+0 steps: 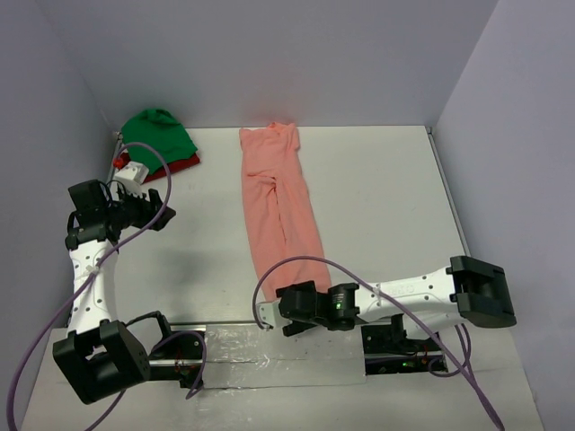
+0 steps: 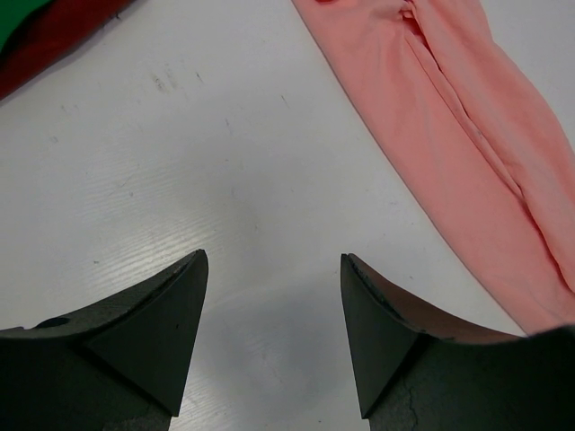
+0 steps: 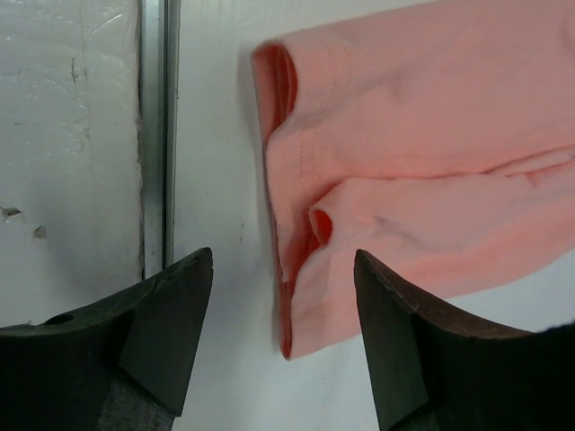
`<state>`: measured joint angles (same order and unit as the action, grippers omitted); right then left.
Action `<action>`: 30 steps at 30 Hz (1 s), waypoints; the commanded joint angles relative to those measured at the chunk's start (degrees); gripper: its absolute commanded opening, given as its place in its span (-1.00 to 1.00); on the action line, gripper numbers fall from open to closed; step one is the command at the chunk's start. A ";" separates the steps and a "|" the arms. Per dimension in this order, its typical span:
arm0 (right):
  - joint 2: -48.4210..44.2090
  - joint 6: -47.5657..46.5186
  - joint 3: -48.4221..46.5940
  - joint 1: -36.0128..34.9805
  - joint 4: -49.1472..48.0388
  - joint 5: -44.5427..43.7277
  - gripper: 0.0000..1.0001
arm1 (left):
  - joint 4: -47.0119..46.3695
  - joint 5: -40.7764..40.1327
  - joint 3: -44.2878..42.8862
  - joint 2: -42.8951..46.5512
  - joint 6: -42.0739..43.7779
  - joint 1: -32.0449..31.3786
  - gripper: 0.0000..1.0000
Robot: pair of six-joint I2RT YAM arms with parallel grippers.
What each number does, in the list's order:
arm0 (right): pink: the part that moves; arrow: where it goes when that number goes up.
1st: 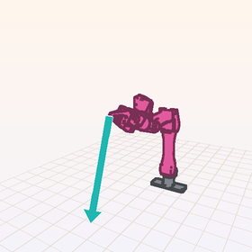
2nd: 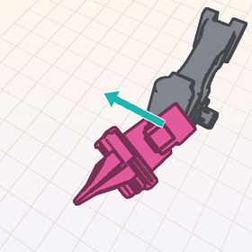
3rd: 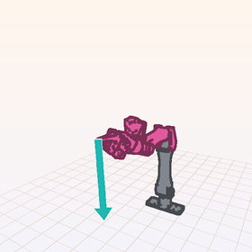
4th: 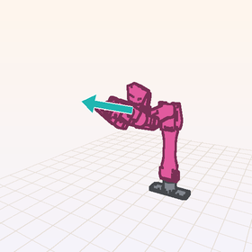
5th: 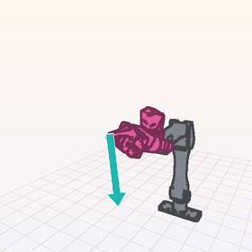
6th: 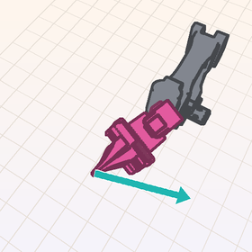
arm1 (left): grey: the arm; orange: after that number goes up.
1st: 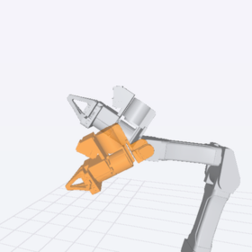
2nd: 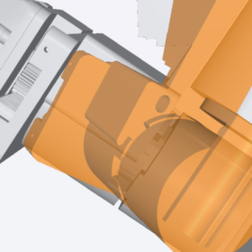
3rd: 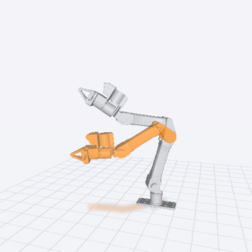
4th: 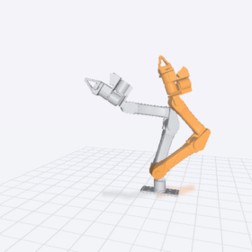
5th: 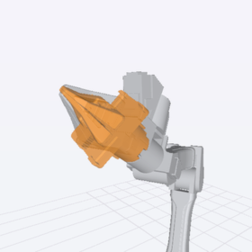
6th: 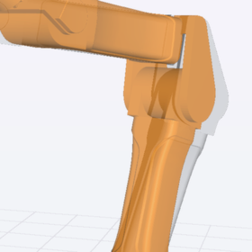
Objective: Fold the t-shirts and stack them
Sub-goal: Grab the bottom of the folded rectangular tshirt with right arm
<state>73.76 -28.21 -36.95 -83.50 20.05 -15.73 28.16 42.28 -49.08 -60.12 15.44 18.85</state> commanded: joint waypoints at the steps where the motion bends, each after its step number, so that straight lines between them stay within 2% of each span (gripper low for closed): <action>1: 2.61 -0.36 0.83 -0.43 -3.44 0.44 0.42 | -1.44 0.96 0.12 0.62 0.11 0.40 0.40; 16: 13.33 -2.73 0.04 6.07 -11.00 -4.66 0.31 | -1.44 0.78 0.57 1.41 0.38 0.84 0.40; 22: 20.80 -0.63 -5.76 10.99 -2.50 -0.28 0.12 | -0.92 1.13 0.30 1.41 0.55 0.84 0.40; 24: 21.87 -0.36 -7.34 12.05 0.58 2.36 -0.01 | -1.00 1.14 0.21 1.23 0.56 0.84 0.40; 26: 22.66 -0.36 -8.05 12.14 2.00 3.68 -0.44 | -0.83 1.22 -0.05 0.97 0.73 0.92 0.40; 27: 22.83 -0.53 -8.14 12.22 2.79 4.21 -0.79 | -0.74 1.31 -0.05 0.88 0.73 0.92 0.40; 28: 22.92 -0.45 -9.01 12.23 3.75 4.82 -0.95 | -0.83 1.40 -0.14 0.88 0.82 0.92 0.40; 30: 22.93 0.34 -9.89 12.23 5.69 5.61 -1.00 | -0.83 1.49 -0.14 0.79 0.73 0.92 0.40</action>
<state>94.08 -30.44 -47.11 -71.57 15.57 -17.08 28.12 42.28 -48.47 -59.99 15.53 19.29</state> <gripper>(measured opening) 0.032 0.698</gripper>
